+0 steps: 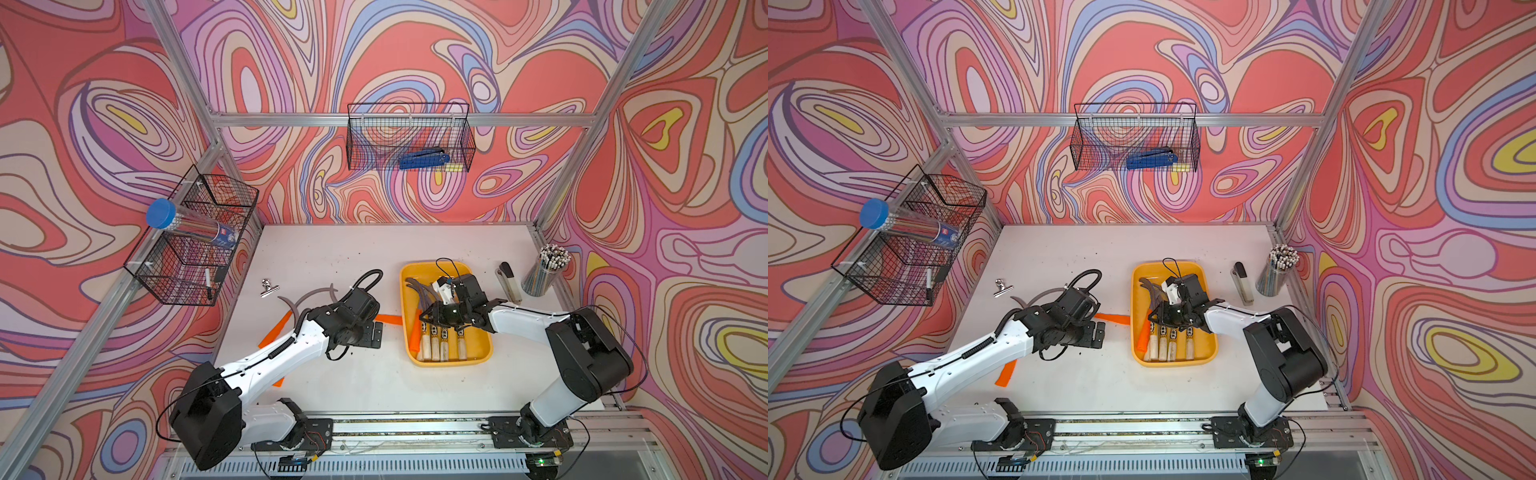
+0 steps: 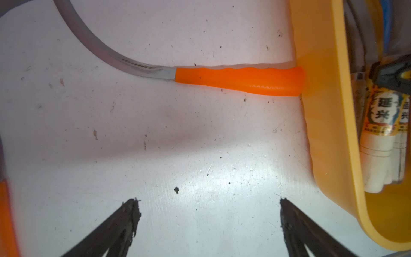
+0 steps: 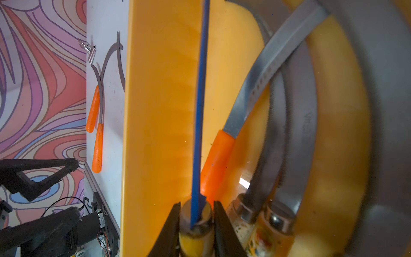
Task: Put small sickles into storage boxes
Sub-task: Place the sickle in the storage box, then pick up the sickle at the center of the board.
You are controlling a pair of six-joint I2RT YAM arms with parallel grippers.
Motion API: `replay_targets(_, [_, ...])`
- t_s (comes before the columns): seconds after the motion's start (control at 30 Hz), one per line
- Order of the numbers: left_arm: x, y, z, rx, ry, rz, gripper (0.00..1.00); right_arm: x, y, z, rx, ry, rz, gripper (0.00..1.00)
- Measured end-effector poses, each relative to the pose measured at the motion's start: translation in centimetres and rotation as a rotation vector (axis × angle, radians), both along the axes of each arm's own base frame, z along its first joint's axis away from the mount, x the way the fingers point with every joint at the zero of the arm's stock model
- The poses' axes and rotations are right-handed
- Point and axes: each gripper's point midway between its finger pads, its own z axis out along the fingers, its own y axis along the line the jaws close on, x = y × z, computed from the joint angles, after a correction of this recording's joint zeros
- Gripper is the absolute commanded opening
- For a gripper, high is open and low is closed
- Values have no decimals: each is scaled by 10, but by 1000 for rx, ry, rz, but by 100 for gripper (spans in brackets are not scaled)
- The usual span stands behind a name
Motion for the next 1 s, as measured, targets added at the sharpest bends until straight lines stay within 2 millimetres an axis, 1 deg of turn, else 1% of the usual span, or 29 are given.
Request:
replay_targets(0.07, [1, 4, -2, 11, 4, 13, 100, 0, 0, 0, 0, -5, 2, 43])
replay_targets(0.17, [1, 11, -4, 29, 13, 39, 100, 0, 0, 0, -3, -4, 3, 61])
replay_targets(0.2, [2, 15, -4, 36, 18, 53, 100, 0, -1, -1, -7, 1, -3, 70])
replay_targets(0.23, [2, 19, -5, 43, 21, 68, 100, 0, -3, -2, -14, 4, -5, 81])
replay_targets(0.3, [3, 28, -6, 58, 29, 104, 100, 0, -2, 2, -14, -8, 2, 98])
replay_targets(0.4, [3, 45, -5, 90, 25, 165, 100, 1, -4, 16, -17, -46, -2, 98])
replay_targets(0.5, [0, 63, 0, 123, 5, 223, 100, -1, -8, 25, -25, -61, -12, 98])
replay_targets(0.6, [-4, 74, 4, 128, -10, 265, 100, -2, -11, 36, -25, -75, -20, 98])
replay_targets(0.77, [-7, 87, 4, 151, 7, 315, 100, 4, -8, 60, -3, -89, -37, 98])
replay_targets(0.9, [-10, 97, 3, 230, 53, 340, 100, 15, -2, 84, 28, -92, -64, 98])
replay_targets(1.0, [-4, 103, 7, 281, 75, 369, 100, 19, 2, 95, 64, -89, -75, 98])
